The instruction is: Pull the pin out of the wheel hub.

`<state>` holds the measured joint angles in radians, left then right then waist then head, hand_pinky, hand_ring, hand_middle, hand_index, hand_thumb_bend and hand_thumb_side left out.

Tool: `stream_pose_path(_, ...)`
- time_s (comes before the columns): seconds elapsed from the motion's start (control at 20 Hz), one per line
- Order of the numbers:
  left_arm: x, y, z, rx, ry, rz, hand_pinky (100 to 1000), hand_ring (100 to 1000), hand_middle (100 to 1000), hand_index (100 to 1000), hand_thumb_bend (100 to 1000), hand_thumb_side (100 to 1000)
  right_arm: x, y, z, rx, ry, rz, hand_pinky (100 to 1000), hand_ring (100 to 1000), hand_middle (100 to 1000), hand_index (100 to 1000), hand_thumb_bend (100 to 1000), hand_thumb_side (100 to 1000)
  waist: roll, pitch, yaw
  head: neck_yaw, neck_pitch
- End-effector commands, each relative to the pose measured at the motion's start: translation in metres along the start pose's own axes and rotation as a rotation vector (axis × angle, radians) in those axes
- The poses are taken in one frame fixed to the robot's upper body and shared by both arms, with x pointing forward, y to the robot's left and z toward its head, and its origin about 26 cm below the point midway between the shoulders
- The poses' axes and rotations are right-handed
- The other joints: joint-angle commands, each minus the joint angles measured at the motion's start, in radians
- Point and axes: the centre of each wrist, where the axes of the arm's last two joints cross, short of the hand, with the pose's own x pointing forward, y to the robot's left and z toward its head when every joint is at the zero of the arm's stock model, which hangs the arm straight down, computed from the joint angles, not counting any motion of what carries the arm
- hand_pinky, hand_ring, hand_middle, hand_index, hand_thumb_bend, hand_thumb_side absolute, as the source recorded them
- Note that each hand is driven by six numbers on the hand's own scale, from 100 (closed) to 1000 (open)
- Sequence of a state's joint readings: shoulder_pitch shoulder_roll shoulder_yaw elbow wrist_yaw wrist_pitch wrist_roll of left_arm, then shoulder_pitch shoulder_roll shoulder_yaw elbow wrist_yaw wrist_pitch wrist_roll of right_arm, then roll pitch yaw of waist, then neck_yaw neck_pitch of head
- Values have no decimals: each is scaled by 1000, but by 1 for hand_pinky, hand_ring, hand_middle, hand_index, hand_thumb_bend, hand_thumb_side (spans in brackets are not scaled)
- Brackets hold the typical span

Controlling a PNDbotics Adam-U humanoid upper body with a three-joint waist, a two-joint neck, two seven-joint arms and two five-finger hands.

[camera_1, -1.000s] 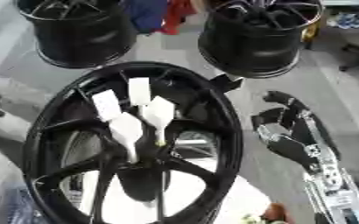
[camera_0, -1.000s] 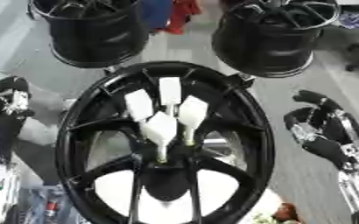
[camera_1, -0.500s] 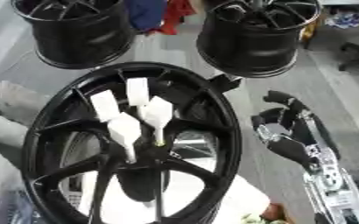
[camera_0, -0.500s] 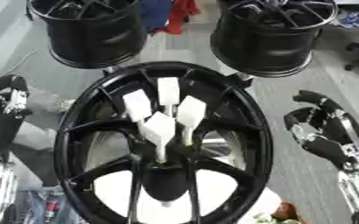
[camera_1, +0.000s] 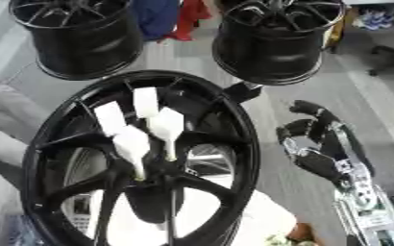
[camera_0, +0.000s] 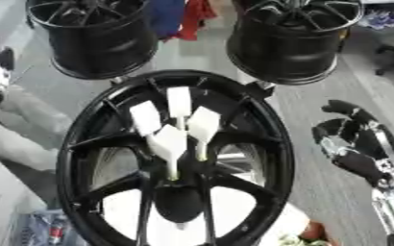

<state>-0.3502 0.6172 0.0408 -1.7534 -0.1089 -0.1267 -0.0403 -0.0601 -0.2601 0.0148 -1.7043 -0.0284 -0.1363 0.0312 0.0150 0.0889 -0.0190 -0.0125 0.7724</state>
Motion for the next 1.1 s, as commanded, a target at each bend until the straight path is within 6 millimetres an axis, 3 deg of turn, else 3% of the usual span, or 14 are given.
stream_pose_path(0.05,23,32,-23,-221,-135,-153,545,671,716,809,351,454,6,-4,-3,19,-20,19,645,642,759,833,315,118,2,-13,-7,10,-2)
stream_pose_path(0.25,45,40,-53,-570,-257,-341,676,711,739,831,352,344,6,-5,-3,30,-18,22,645,642,758,833,317,118,3,-18,-20,18,-2)
stream_pose_path(0.5,59,21,-84,-927,-331,-466,768,743,760,847,380,267,5,-5,-2,41,-14,25,645,642,758,833,313,119,6,-24,-26,22,-2)
stream_pose_path(0.8,67,-16,-112,-1108,-416,-521,788,765,781,866,377,223,4,-5,-1,46,-7,27,645,642,757,834,311,120,8,-31,-31,22,-2)
stream_pose_path(1.1,62,-59,-119,-1220,-482,-578,782,777,795,878,319,166,3,-4,-1,51,-2,28,645,642,757,833,309,119,15,-34,-35,24,-2)
